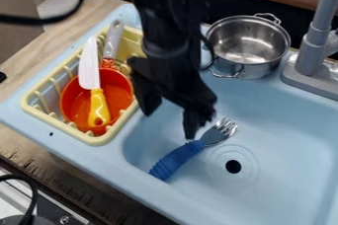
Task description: Move the blue fork inside the pot
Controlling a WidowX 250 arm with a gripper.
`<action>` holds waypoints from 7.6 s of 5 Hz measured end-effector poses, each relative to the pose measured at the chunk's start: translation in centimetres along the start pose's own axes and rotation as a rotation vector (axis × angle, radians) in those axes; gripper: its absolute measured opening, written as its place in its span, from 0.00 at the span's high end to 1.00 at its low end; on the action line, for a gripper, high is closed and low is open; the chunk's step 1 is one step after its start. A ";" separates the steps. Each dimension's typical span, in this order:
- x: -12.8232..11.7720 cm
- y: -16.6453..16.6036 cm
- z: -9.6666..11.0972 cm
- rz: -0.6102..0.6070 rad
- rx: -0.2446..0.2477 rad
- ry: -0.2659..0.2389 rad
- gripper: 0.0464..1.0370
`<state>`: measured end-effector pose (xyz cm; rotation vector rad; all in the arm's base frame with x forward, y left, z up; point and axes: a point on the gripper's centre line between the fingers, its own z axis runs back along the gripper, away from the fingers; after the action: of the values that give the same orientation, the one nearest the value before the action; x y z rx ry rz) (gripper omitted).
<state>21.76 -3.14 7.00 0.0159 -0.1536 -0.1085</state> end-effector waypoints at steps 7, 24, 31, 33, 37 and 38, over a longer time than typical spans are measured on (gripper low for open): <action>0.7 -0.4 -5.7 -0.016 -0.051 -0.013 0.36; 11.8 -1.3 2.9 0.422 -0.036 0.329 0.76; 12.6 -1.6 2.3 0.424 -0.005 0.322 0.04; 12.3 -1.3 2.3 0.417 0.003 0.295 0.04; 7.2 -2.0 6.2 0.207 -0.014 0.094 0.04; 4.9 -0.5 6.5 0.145 -0.006 0.075 0.04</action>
<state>25.50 -4.19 14.15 0.0024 -0.0786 0.0359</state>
